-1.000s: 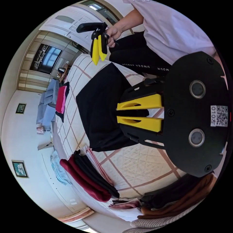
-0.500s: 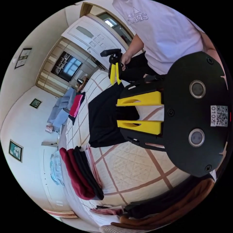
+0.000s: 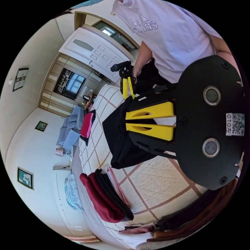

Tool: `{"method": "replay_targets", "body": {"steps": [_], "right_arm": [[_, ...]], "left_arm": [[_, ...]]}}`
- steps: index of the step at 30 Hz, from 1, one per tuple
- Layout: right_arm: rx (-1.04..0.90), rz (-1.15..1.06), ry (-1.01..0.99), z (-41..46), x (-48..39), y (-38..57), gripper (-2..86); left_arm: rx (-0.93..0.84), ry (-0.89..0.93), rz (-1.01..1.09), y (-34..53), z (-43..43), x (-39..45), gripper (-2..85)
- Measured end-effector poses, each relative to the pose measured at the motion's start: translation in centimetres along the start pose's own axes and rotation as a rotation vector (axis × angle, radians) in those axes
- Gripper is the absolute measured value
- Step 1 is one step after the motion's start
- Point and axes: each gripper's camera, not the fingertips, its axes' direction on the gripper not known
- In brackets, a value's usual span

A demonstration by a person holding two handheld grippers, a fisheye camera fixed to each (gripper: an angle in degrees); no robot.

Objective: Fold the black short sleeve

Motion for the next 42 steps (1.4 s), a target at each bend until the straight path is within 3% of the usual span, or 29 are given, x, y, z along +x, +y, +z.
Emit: {"method": "replay_targets", "body": {"steps": [3, 6, 11, 13, 16, 18, 24, 28, 32, 35, 38, 42], "right_arm": [[0.005, 0.016, -0.025, 0.5, 1.1, 0.0, 11.9], [-0.035, -0.009, -0.019, 0.9, 1.8, -0.2, 11.8], [0.069, 0.084, -0.126, -2.0, 6.2, -0.8, 11.8], [0.130, 0.067, -0.139, -3.1, 8.6, -2.7, 12.1], [0.128, -0.099, -0.166, -3.4, 13.3, -8.5, 12.8], [0.037, -0.243, -0.299, -3.1, 17.8, -12.8, 12.6], [0.032, -0.304, -0.494, 1.1, 27.2, -18.9, 13.0], [-0.067, -0.344, -0.606, 6.0, 29.1, -20.6, 12.1], [-0.165, -0.443, -0.727, 9.3, 28.9, -21.4, 7.9], [-0.202, -0.549, -0.745, 9.1, 28.5, -21.1, 5.2], [-0.122, -0.585, -0.781, 6.9, 30.3, -20.6, 4.2], [-0.244, -0.584, -0.818, 7.6, 32.5, -20.6, 3.9]], "left_arm": [[-0.053, -0.024, -0.115, 2.1, -0.2, -3.6, 2.8], [-0.125, 0.134, -0.262, 4.8, 2.4, -7.6, 4.5], [0.096, 0.074, -0.369, 5.1, -2.9, -9.8, 7.0], [0.105, 0.086, -0.395, 4.3, -3.7, -11.0, 8.0], [0.025, 0.081, -0.381, 2.2, -2.5, -12.5, 10.0], [-0.011, 0.099, -0.375, 1.2, -1.5, -13.1, 11.0], [-0.059, 0.044, -0.420, -0.7, 0.2, -15.7, 14.1], [-0.132, -0.012, -0.413, -2.3, 1.2, -17.4, 14.2], [-0.152, 0.052, -0.418, -3.0, 1.9, -18.9, 10.6], [-0.135, 0.184, -0.381, -3.7, 2.4, -19.1, 6.0], [-0.106, 0.134, -0.335, -5.4, 0.9, -17.7, 4.3], [-0.151, 0.127, -0.298, -7.8, 0.8, -15.8, 3.5]]}}
